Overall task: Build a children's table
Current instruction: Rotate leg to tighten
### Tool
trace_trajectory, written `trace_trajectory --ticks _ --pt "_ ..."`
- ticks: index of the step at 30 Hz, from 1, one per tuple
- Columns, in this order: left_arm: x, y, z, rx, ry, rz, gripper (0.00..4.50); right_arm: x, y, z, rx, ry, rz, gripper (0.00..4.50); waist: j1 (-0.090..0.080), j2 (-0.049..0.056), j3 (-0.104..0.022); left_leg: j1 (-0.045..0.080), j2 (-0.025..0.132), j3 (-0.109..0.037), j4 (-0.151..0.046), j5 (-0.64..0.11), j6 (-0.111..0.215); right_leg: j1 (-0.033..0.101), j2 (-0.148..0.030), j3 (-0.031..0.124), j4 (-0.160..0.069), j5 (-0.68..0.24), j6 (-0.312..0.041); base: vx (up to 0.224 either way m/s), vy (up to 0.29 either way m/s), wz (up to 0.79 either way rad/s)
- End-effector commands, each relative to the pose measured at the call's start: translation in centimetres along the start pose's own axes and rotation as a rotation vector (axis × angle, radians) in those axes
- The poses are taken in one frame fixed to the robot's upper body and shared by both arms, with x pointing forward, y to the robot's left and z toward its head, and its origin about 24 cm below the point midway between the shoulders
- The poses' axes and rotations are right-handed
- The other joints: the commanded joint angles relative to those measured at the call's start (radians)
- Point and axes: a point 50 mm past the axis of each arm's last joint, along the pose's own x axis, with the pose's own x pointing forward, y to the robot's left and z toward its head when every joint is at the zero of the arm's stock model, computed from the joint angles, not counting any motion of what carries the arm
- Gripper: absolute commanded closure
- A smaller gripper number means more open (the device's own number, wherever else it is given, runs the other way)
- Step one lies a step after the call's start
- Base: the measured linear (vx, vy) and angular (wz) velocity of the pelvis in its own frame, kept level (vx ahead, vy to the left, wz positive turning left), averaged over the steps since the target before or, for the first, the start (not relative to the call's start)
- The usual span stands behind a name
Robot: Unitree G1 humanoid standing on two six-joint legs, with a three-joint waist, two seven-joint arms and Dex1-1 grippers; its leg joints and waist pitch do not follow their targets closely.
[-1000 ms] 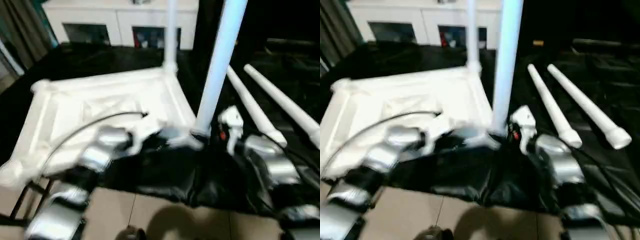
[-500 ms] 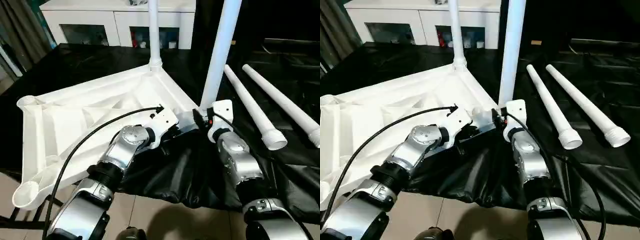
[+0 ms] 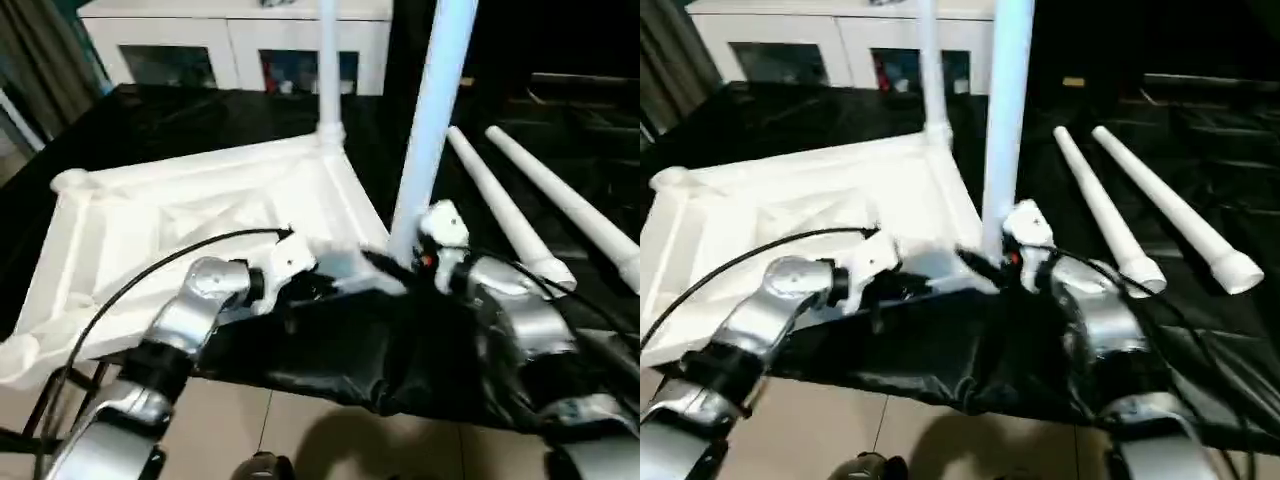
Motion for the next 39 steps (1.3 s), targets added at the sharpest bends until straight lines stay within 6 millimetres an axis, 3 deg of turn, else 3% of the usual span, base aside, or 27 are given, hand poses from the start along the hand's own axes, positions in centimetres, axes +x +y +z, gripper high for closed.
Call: trace_trajectory --ticks 1,2,5,10,11,17,24,32,34,36,38,39 --pt "-0.8 -0.1 1.0 0.038 -0.075 -0.038 4.5 -0.5 0.2 0.4 -0.014 -0.004 0.094 0.79 0.002 -0.02 -0.081 0.034 0.059 -0.026 -0.056 -0.156 0.111 0.043 -0.07 0.033 -0.064 -0.008 -0.27 0.0 0.0 0.0" --pt "-1.2 -0.1 0.9 0.041 -0.071 -0.056 4.5 -0.9 0.4 0.3 -0.019 0.014 0.154 0.79 0.002 -0.028 -0.081 0.034 0.06 -0.025 -0.056 -0.16 0.112 0.042 -0.069 0.034 -0.066 -0.021 -0.267 0.0 0.0 0.0" --pt "-2.3 -0.1 0.8 0.038 -0.074 -0.106 4.5 -2.0 1.0 -0.2 -0.045 0.087 0.31 0.79 0.006 -0.024 -0.08 0.035 0.06 -0.026 -0.057 -0.163 0.113 0.041 -0.071 0.033 -0.067 -0.052 -0.257 0.0 0.0 0.0" --pt "-2.9 -0.4 0.9 0.035 -0.078 -0.146 4.5 -1.9 1.1 0.1 -0.044 0.076 0.341 0.79 0.005 -0.022 -0.08 0.035 0.061 -0.027 -0.058 -0.155 0.109 0.039 -0.071 0.035 -0.066 -0.043 -0.267 0.0 0.0 0.0" --pt "-2.9 -0.4 0.9 0.034 -0.078 -0.153 4.5 -1.9 1.2 0.3 -0.037 0.065 0.348 0.79 0.006 -0.015 -0.081 0.036 0.061 -0.028 -0.057 -0.151 0.11 0.038 -0.07 0.034 -0.064 -0.034 -0.269 0.0 0.0 0.0" --pt "-3.1 -0.7 0.6 0.029 -0.057 -0.188 4.5 -2.0 2.1 0.4 -0.03 0.053 0.428 1.43 0.01 -0.01 -0.084 0.036 0.061 -0.029 -0.057 -0.152 0.108 0.039 -0.07 0.032 -0.061 -0.005 -0.276 0.0 0.0 0.0" --pt "-2.7 -0.8 0.7 0.027 -0.059 -0.187 4.5 -1.9 2.3 0.2 -0.032 0.051 0.426 1.75 0.012 -0.012 -0.088 0.037 0.06 -0.029 -0.055 -0.153 0.096 0.041 -0.07 0.032 -0.059 0.007 -0.281 0.0 0.0 0.0" --pt "-0.9 -0.5 1.0 -0.009 -0.078 -0.075 4.5 -0.6 2.6 0.1 0.038 -0.013 0.279 1.8 0.008 -0.016 -0.087 0.036 0.06 -0.029 -0.055 -0.144 0.097 0.04 -0.07 0.033 -0.061 0.006 -0.278 0.0 0.0 0.0" --pt "0.7 -0.1 1.2 -0.025 -0.057 0.036 4.5 0.8 2.3 0.1 0.074 -0.052 0.102 1.8 0.004 -0.019 -0.084 0.04 0.058 -0.028 -0.057 -0.174 0.073 0.035 -0.071 0.036 -0.069 -0.063 -0.27 0.0 0.0 0.0" --pt "2.2 0.2 1.5 -0.048 -0.053 0.114 4.5 2.0 2.3 0.0 0.106 -0.077 -0.027 1.8 0.001 -0.024 -0.083 0.038 0.056 -0.03 -0.059 -0.184 0.056 0.039 -0.073 0.036 -0.074 -0.105 -0.256 0.0 0.0 0.0" --pt "3.0 0.3 1.9 -0.064 -0.061 0.161 4.5 2.8 2.4 -0.1 0.137 -0.072 -0.104 1.8 -0.003 -0.021 -0.081 0.04 0.056 -0.03 -0.062 -0.194 0.043 0.034 -0.072 0.038 -0.076 -0.131 -0.245 0.0 0.0 0.0" --pt "3.9 0.4 2.3 -0.086 -0.066 0.213 4.5 3.6 2.5 -0.1 0.16 -0.071 -0.18 1.8 -0.002 -0.022 -0.085 0.04 0.055 -0.031 -0.062 -0.198 0.036 0.038 -0.073 0.037 -0.076 -0.145 -0.236 0.0 0.0 0.0"
